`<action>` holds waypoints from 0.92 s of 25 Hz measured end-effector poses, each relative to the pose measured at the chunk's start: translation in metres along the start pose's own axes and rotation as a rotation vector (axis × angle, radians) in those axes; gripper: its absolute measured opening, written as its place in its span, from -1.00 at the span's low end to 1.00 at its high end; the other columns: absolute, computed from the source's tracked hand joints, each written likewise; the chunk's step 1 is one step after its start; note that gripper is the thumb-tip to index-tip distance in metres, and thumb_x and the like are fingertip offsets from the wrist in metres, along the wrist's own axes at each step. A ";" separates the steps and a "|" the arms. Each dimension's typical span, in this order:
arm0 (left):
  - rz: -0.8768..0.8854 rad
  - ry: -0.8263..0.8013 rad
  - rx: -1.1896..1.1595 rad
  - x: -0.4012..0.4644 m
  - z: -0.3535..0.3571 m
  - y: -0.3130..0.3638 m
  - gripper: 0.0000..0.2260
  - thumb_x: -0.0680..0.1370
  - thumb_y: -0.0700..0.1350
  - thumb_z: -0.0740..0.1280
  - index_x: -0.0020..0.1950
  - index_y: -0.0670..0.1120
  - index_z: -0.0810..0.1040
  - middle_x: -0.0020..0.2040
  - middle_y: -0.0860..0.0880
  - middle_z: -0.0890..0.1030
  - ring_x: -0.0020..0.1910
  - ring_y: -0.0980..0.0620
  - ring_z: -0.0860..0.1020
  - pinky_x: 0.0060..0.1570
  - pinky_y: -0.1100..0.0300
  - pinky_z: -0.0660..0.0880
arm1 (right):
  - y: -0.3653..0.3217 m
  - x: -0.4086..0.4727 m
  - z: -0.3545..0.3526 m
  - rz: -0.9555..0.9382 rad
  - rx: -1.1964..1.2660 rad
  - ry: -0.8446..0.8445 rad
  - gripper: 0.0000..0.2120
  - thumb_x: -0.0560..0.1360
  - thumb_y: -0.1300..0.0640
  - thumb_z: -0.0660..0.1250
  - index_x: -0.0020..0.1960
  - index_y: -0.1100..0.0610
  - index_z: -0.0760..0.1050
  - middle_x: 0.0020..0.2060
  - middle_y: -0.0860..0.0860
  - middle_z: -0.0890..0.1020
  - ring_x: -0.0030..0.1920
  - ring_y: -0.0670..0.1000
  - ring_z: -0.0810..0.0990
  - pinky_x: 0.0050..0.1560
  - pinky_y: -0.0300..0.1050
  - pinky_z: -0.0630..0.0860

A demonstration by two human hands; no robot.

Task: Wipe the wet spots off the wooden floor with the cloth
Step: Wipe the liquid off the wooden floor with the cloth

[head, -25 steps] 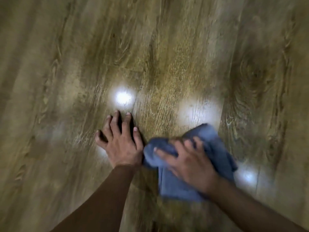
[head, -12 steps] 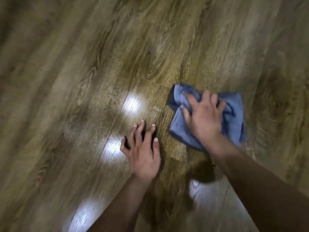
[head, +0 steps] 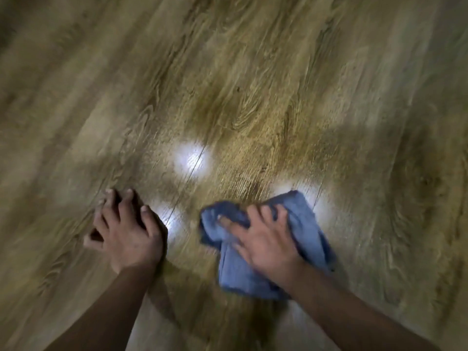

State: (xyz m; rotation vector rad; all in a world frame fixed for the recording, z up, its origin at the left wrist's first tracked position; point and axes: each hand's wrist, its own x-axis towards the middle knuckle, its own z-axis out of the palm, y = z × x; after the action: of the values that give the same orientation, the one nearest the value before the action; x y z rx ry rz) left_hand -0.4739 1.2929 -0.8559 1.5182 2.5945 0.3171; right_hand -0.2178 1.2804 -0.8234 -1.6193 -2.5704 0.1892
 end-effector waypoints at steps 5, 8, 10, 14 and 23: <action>-0.009 -0.025 0.028 0.004 0.001 -0.001 -0.57 0.61 0.12 0.08 0.42 0.02 0.42 0.54 -0.07 0.31 0.50 -0.17 0.24 0.31 -0.42 0.13 | 0.116 0.142 -0.022 0.529 -0.083 0.014 -0.56 0.60 -0.25 0.11 0.40 -0.12 0.42 0.22 0.18 0.39 0.23 0.24 0.33 0.24 0.28 0.24; 0.017 -0.008 0.041 0.005 0.002 -0.001 -0.57 0.61 0.12 0.08 0.43 0.03 0.41 0.56 -0.06 0.29 0.52 -0.16 0.22 0.30 -0.41 0.13 | 0.125 0.156 -0.022 0.720 -0.085 0.011 -0.55 0.60 -0.25 0.11 0.39 -0.07 0.41 0.23 0.20 0.39 0.27 0.26 0.34 0.28 0.32 0.23; 0.013 -0.021 0.031 0.006 0.001 -0.004 -0.56 0.60 0.11 0.08 0.44 0.02 0.41 0.56 -0.07 0.29 0.54 -0.15 0.20 0.30 -0.42 0.11 | 0.090 0.134 -0.016 0.638 -0.099 0.026 -0.57 0.59 -0.23 0.14 0.38 -0.09 0.42 0.17 0.19 0.40 0.20 0.25 0.36 0.21 0.30 0.24; 0.015 -0.096 0.057 0.006 -0.001 0.002 -0.54 0.62 0.11 0.03 0.45 -0.03 0.40 0.57 -0.12 0.27 0.56 -0.14 0.15 0.31 -0.42 0.09 | -0.015 0.044 -0.003 0.399 -0.080 0.025 -0.61 0.52 -0.16 0.29 0.34 -0.16 0.49 0.03 0.14 0.43 -0.01 0.19 0.40 0.00 0.16 0.28; 0.062 -0.896 -0.392 -0.073 -0.087 0.044 -0.44 0.62 0.33 0.05 0.38 0.01 0.54 0.50 -0.06 0.43 0.50 0.00 0.34 0.47 0.04 0.24 | -0.083 -0.086 -0.075 0.684 0.156 -0.424 -0.62 0.62 -0.20 0.10 0.36 -0.06 0.34 0.18 0.08 0.42 0.21 0.17 0.43 0.18 0.15 0.33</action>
State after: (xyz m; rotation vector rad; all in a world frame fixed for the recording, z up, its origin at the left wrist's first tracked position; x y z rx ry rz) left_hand -0.4189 1.2399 -0.7615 1.2069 1.6742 0.0952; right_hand -0.2438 1.1713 -0.7377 -2.5405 -2.0358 0.8340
